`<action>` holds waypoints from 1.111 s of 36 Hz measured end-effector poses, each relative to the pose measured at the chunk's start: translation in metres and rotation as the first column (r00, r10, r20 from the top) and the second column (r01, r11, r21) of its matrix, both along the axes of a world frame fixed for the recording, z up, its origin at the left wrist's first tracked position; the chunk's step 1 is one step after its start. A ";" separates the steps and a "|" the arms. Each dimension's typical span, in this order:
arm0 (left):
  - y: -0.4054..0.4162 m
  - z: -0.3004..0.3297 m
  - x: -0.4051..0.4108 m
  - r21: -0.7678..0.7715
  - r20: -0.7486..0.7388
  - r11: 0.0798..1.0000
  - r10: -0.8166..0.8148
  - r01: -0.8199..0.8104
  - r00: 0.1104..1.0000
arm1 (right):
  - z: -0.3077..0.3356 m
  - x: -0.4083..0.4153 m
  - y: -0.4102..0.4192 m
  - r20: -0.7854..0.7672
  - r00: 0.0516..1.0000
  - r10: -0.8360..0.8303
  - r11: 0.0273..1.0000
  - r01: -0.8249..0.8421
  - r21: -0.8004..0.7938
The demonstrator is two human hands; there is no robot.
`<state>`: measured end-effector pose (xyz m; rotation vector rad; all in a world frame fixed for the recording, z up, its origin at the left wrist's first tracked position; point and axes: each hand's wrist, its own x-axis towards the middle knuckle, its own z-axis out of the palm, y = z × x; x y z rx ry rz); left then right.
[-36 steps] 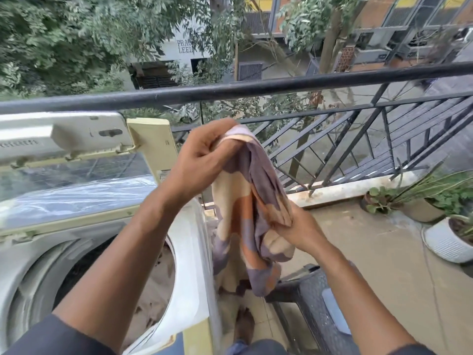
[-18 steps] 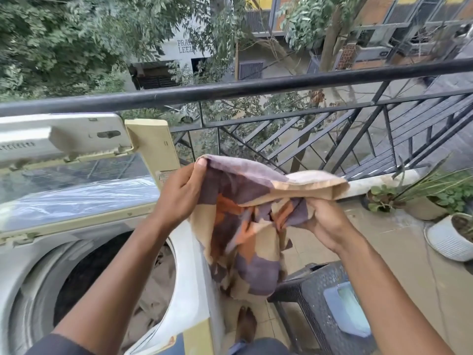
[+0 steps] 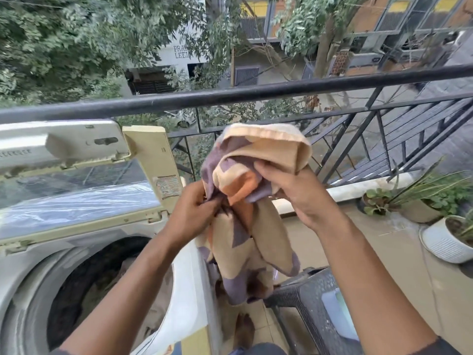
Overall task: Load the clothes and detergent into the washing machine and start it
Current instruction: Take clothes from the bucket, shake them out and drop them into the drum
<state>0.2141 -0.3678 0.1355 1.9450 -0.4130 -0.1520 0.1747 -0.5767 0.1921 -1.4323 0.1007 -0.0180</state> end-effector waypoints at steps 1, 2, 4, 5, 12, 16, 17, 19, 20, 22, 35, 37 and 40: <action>0.002 0.003 0.002 -0.070 -0.006 0.997 0.042 -0.042 0.999 | -0.008 -0.001 -0.005 0.016 1.000 -0.002 0.998 0.003 -0.055; 0.003 0.006 0.004 -0.129 -0.020 0.989 0.077 -0.079 0.997 | -0.020 -0.002 -0.012 0.025 1.000 -0.001 0.991 0.004 -0.131; 0.006 0.012 0.008 -0.237 -0.028 0.959 0.150 -0.153 0.988 | -0.043 -0.010 -0.026 -0.019 1.000 0.017 0.952 -0.022 -0.305; 0.006 0.016 0.010 -0.300 -0.049 0.938 0.167 -0.174 0.985 | -0.056 -0.015 -0.031 -0.078 0.996 0.044 0.926 -0.070 -0.371; -0.014 0.044 0.004 -0.483 -0.144 0.856 0.130 -0.184 0.981 | -0.149 -0.034 -0.018 -0.468 0.864 0.187 0.833 -0.392 -0.390; -0.025 0.050 0.002 -0.536 -0.168 0.825 0.101 -0.178 0.980 | -0.194 -0.031 0.005 -0.509 0.861 -0.002 0.859 -0.259 -0.441; -0.027 0.051 0.001 -0.527 -0.179 0.828 0.116 -0.194 0.977 | -0.197 -0.030 0.011 -0.544 0.838 -0.031 0.857 -0.257 -0.446; -0.027 0.050 -0.001 -0.484 -0.189 0.848 0.140 -0.216 0.972 | -0.200 -0.027 0.019 -0.579 0.809 -0.102 0.861 -0.220 -0.459; -0.026 0.049 -0.001 -0.455 -0.182 0.862 0.155 -0.223 0.971 | -0.200 -0.027 0.019 -0.570 0.808 -0.149 0.856 -0.184 -0.484; -0.019 0.045 0.000 -0.378 -0.125 0.893 0.211 -0.244 0.969 | -0.198 -0.027 0.011 -0.555 0.805 -0.211 0.820 -0.162 -0.548; 0.029 0.008 0.011 0.235 0.171 0.963 0.095 -0.135 0.981 | -0.113 -0.042 -0.066 -0.300 0.854 -0.425 0.604 0.021 -0.797; 0.028 0.003 0.011 0.245 0.100 0.969 0.004 -0.028 0.995 | -0.096 -0.038 -0.061 -0.236 0.878 -0.417 0.633 0.094 -0.769; 0.023 0.003 0.008 0.276 -0.007 0.953 -0.124 0.121 0.992 | -0.073 -0.032 -0.049 -0.130 0.909 -0.396 0.658 0.182 -0.731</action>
